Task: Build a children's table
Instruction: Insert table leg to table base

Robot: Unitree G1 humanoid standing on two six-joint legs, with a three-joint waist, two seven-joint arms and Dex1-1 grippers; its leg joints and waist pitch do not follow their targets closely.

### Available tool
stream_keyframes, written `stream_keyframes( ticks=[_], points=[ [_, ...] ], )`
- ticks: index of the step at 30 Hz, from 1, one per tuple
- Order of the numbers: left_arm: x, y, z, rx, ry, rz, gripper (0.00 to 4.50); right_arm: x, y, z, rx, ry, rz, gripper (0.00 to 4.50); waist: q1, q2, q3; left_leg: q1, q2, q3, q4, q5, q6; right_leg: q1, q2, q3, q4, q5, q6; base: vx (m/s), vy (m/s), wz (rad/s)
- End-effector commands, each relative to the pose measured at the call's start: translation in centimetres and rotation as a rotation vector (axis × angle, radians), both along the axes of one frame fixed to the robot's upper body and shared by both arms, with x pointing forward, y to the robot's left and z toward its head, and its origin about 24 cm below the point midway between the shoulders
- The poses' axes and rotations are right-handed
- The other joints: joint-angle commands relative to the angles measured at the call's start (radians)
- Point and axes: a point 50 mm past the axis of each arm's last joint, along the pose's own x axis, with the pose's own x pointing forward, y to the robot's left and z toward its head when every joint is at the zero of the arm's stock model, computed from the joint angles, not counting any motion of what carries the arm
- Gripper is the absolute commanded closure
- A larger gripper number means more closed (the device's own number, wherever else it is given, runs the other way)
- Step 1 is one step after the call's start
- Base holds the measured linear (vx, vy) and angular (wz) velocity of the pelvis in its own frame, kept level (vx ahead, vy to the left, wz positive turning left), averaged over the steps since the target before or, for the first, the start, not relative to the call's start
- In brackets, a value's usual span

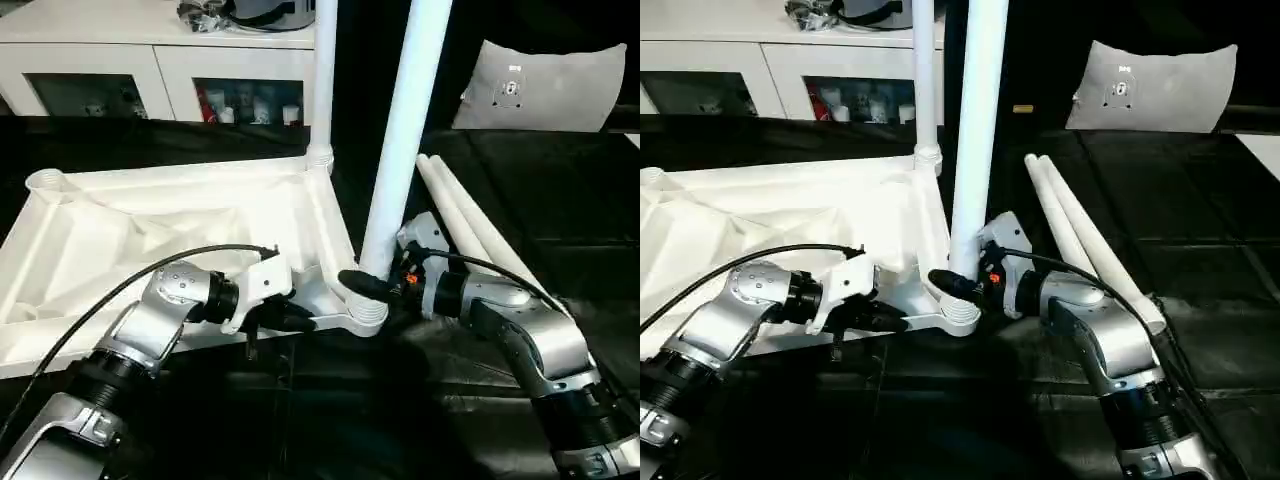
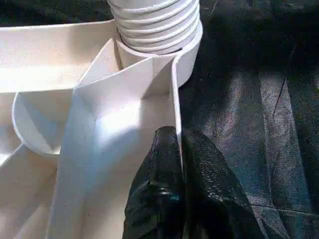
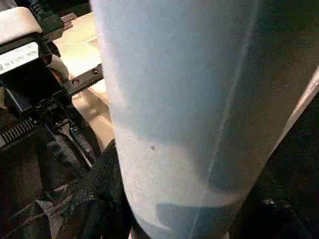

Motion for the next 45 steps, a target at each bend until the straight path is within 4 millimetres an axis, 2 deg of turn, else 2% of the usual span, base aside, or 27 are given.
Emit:
stream_keyframes(
  ticks=[1,6,7,10,11,12,16,17,18,21,23,27,28,30,31,34,35,36,38,40,42,43,44,45],
  points=[
    [-0.2,-0.9,-0.2,0.014,-0.012,-0.048,4.50,-0.7,-0.4,-1.8,-0.042,0.083,-0.003,2.59,-0.004,-0.001,-0.055,0.017,0.107,-0.041,-0.072,-0.127,0.033,0.031,-0.144,0.071,-0.081,-0.120,-0.206,0.000,0.000,0.00],
    [0.2,-0.8,-0.1,-0.020,-0.036,0.031,4.50,-1.0,-0.8,-2.8,0.065,0.096,-0.075,2.59,0.000,0.000,-0.051,0.022,0.110,-0.043,-0.077,-0.184,0.013,0.027,-0.146,0.071,-0.089,-0.184,-0.205,0.000,0.000,0.00],
    [0.2,-0.8,-0.1,-0.028,-0.035,0.046,4.50,-1.0,-1.0,-3.0,0.110,0.103,-0.111,2.59,0.002,0.011,-0.050,0.023,0.111,-0.045,-0.078,-0.208,0.004,0.024,-0.149,0.073,-0.092,-0.208,-0.204,0.000,0.000,0.00],
    [0.1,-0.7,-0.2,-0.039,-0.028,0.062,4.50,-1.5,-1.4,-3.8,0.174,0.115,-0.155,2.59,0.000,0.006,-0.050,0.022,0.111,-0.047,-0.082,-0.236,-0.006,0.027,-0.150,0.073,-0.095,-0.237,-0.199,0.000,0.000,0.00],
    [0.0,-0.6,-0.2,-0.045,-0.023,0.068,4.50,-2.1,-1.6,-4.5,0.184,0.121,-0.162,2.59,0.001,0.011,-0.050,0.021,0.111,-0.049,-0.084,-0.235,-0.007,0.028,-0.150,0.073,-0.093,-0.234,-0.198,0.000,0.000,0.00],
    [-0.1,-0.6,-0.2,-0.047,-0.022,0.069,4.50,-2.3,-1.6,-4.6,0.183,0.122,-0.162,2.59,0.001,0.009,-0.049,0.022,0.112,-0.048,-0.084,-0.239,-0.007,0.024,-0.149,0.074,-0.095,-0.228,-0.197,0.000,0.000,0.00],
    [-0.2,-0.6,-0.3,-0.048,-0.021,0.075,4.50,-3.3,-1.5,-5.1,0.142,0.083,-0.137,2.59,0.002,0.011,-0.053,0.018,0.111,-0.047,-0.083,-0.202,0.009,0.029,-0.148,0.073,-0.091,-0.178,-0.201,0.000,0.000,0.00],
    [-0.2,-0.6,-0.3,-0.043,-0.022,0.073,4.50,-3.5,-1.5,-5.1,0.118,0.067,-0.125,2.59,0.002,0.013,-0.051,0.017,0.111,-0.047,-0.083,-0.200,0.011,0.028,-0.147,0.072,-0.091,-0.170,-0.201,0.000,0.000,0.00],
    [-0.2,-0.6,-0.4,-0.037,-0.023,0.070,4.50,-3.8,-1.5,-5.2,0.091,0.053,-0.105,2.59,0.000,0.009,-0.051,0.018,0.111,-0.046,-0.084,-0.196,0.014,0.027,-0.142,0.070,-0.089,-0.155,-0.199,0.000,0.000,0.00],
    [-0.3,-0.6,-0.4,-0.022,-0.025,0.056,4.50,-4.3,-1.3,-5.5,-0.006,0.020,-0.023,2.59,0.001,0.012,-0.053,0.019,0.111,-0.046,-0.084,-0.180,0.024,0.030,-0.144,0.069,-0.087,-0.126,-0.201,0.000,0.000,0.00],
    [-0.4,-0.6,-0.4,-0.013,-0.027,0.048,4.50,-4.5,-1.2,-5.6,-0.038,0.013,0.014,2.59,-0.001,0.012,-0.047,0.019,0.111,-0.045,-0.085,-0.182,0.030,0.028,-0.142,0.070,-0.089,-0.123,-0.198,0.000,0.000,0.00],
    [-0.4,-0.5,-0.5,0.015,-0.031,0.025,4.50,-4.6,-0.6,-5.8,-0.082,0.040,0.118,2.59,-0.005,0.012,-0.042,0.021,0.111,-0.048,-0.088,-0.214,0.032,0.028,-0.143,0.071,-0.095,-0.179,-0.197,0.000,0.000,0.00],
    [-0.4,-0.5,-0.4,0.019,-0.033,0.017,4.50,-4.7,-0.4,-5.9,-0.085,0.051,0.141,2.59,-0.006,0.015,-0.035,0.021,0.111,-0.047,-0.090,-0.225,0.031,0.024,-0.144,0.072,-0.098,-0.192,-0.195,0.000,0.000,0.00],
    [-0.1,-0.5,-0.1,0.021,-0.037,0.004,4.50,-4.9,0.0,-6.0,-0.073,0.088,0.188,2.59,-0.008,0.015,-0.034,0.021,0.112,-0.049,-0.092,-0.233,0.031,0.025,-0.143,0.073,-0.098,-0.193,-0.194,0.000,0.000,0.00],
    [-0.1,-0.5,0.0,0.021,-0.038,0.003,4.50,-5.0,0.0,-6.0,-0.071,0.091,0.192,2.59,-0.010,0.015,-0.028,0.020,0.112,-0.049,-0.094,-0.234,0.033,0.022,-0.143,0.073,-0.100,-0.190,-0.193,0.000,0.000,0.00],
    [0.6,-0.5,0.6,0.025,-0.053,-0.005,4.50,-5.4,0.3,-6.1,-0.032,0.121,0.212,2.59,-0.009,0.016,-0.020,0.024,0.113,-0.049,-0.097,-0.241,0.037,0.020,-0.144,0.075,-0.102,-0.188,-0.193,0.000,0.000,0.00],
    [1.0,-0.5,1.0,0.023,-0.062,-0.018,4.50,-5.9,0.4,-6.2,-0.009,0.148,0.236,2.59,-0.008,0.019,-0.014,0.023,0.114,-0.050,-0.100,-0.250,0.035,0.017,-0.143,0.075,-0.104,-0.197,-0.191,0.000,0.000,0.00],
    [1.1,-0.6,1.2,0.023,-0.067,-0.027,4.50,-6.3,0.5,-6.3,-0.001,0.160,0.249,2.59,-0.008,0.016,-0.008,0.026,0.114,-0.051,-0.102,-0.272,0.031,0.015,-0.143,0.077,-0.108,-0.227,-0.184,0.000,0.000,0.00],
    [1.7,-0.7,1.7,0.030,-0.076,-0.036,4.50,-7.0,0.8,-6.3,0.007,0.180,0.287,2.59,-0.007,0.018,-0.002,0.026,0.117,-0.052,-0.106,-0.283,0.026,0.014,-0.146,0.079,-0.110,-0.248,-0.180,0.000,0.000,0.00],
    [1.9,-0.7,1.9,0.030,-0.081,-0.036,4.50,-7.3,1.0,-6.3,0.013,0.189,0.304,2.59,-0.008,0.017,-0.002,0.026,0.119,-0.053,-0.110,-0.279,0.023,0.016,-0.148,0.079,-0.109,-0.237,-0.179,0.000,0.000,0.00],
    [2.9,-0.7,2.4,0.038,-0.099,-0.025,4.50,-8.2,1.6,-6.2,0.026,0.214,0.351,2.59,-0.009,0.018,0.005,0.027,0.120,-0.054,-0.113,-0.283,0.023,0.013,-0.147,0.079,-0.109,-0.233,-0.177,0.000,0.000,0.00],
    [3.0,-0.7,2.5,0.040,-0.102,-0.023,4.50,-8.3,1.7,-6.2,0.026,0.215,0.354,2.59,-0.007,0.019,0.007,0.033,0.120,-0.051,-0.113,-0.287,0.025,0.009,-0.148,0.081,-0.116,-0.239,-0.173,0.000,0.000,0.00],
    [3.3,-0.6,2.6,0.050,-0.112,-0.016,4.50,-8.5,1.9,-6.2,0.027,0.218,0.364,2.59,-0.006,0.018,0.006,0.035,0.121,-0.051,-0.113,-0.282,0.023,0.011,-0.151,0.082,-0.114,-0.228,-0.176,0.000,0.000,0.00],
    [3.5,-0.5,2.6,0.056,-0.118,-0.013,4.50,-8.6,2.0,-6.2,0.028,0.220,0.369,2.59,-0.008,0.017,0.009,0.031,0.120,-0.049,-0.115,-0.269,0.025,0.014,-0.152,0.081,-0.113,-0.211,-0.180,0.000,0.000,0.00]
  ],
)
